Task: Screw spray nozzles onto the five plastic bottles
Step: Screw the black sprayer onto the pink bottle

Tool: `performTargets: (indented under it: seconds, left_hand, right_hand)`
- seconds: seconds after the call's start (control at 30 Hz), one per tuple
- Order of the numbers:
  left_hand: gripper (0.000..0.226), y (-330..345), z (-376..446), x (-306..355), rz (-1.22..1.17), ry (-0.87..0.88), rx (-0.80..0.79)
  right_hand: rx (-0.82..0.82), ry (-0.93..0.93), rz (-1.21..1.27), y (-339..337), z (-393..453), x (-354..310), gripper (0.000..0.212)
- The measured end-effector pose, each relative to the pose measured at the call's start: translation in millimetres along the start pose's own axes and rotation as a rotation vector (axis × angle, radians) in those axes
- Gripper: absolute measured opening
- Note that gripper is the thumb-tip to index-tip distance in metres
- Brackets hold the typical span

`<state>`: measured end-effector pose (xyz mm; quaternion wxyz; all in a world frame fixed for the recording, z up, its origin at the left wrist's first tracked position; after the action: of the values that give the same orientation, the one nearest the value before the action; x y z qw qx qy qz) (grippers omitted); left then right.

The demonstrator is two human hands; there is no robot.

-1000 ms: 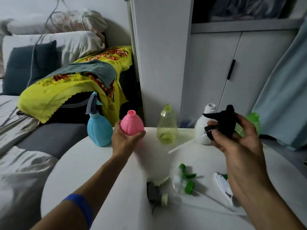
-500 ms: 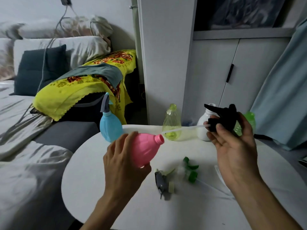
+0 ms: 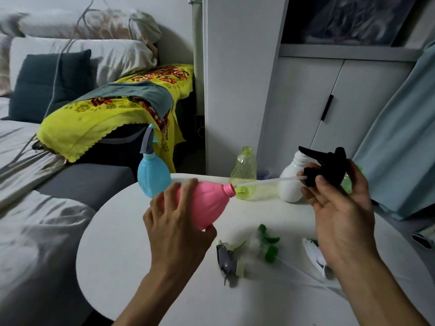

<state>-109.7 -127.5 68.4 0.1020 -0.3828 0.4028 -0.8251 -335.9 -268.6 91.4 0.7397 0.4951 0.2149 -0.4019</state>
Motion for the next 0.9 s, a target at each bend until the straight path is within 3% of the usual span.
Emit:
performTargets:
  seconds: [0.47,0.57,0.77,0.9]
  left_hand:
    - [0.094,-1.2,-7.9,7.0,0.015,0.061,-0.024]
    - [0.094,-0.5,-10.3,10.8,0.009,0.089,-0.027]
    - [0.093,-2.1,-8.2,11.4,-0.007,0.085,-0.029]
    - [0.093,-5.3,-5.2,8.7,-0.008,0.094,-0.032]
  right_hand:
    - [-0.11,0.101,-0.071,21.9,-32.0,36.7,0.07]
    - [-0.193,0.058,-0.145,29.5,-40.6,41.3,0.07]
    - [-0.388,-0.002,-0.265,40.5,-46.8,39.9,0.05]
    - [-0.586,-0.118,-0.628,39.9,-43.7,33.0,0.052]
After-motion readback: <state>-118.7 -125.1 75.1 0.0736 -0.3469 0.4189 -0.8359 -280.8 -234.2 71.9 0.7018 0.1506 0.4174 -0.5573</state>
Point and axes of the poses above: each hand's wrist, its own z-axis towards the middle knuckle, its own y-axis out of the palm, x = y × z, the point moved 7 cm from there along z, towards the middle knuckle, and after that the axes turned 15 degrees about -y, right-handed, at the moved point
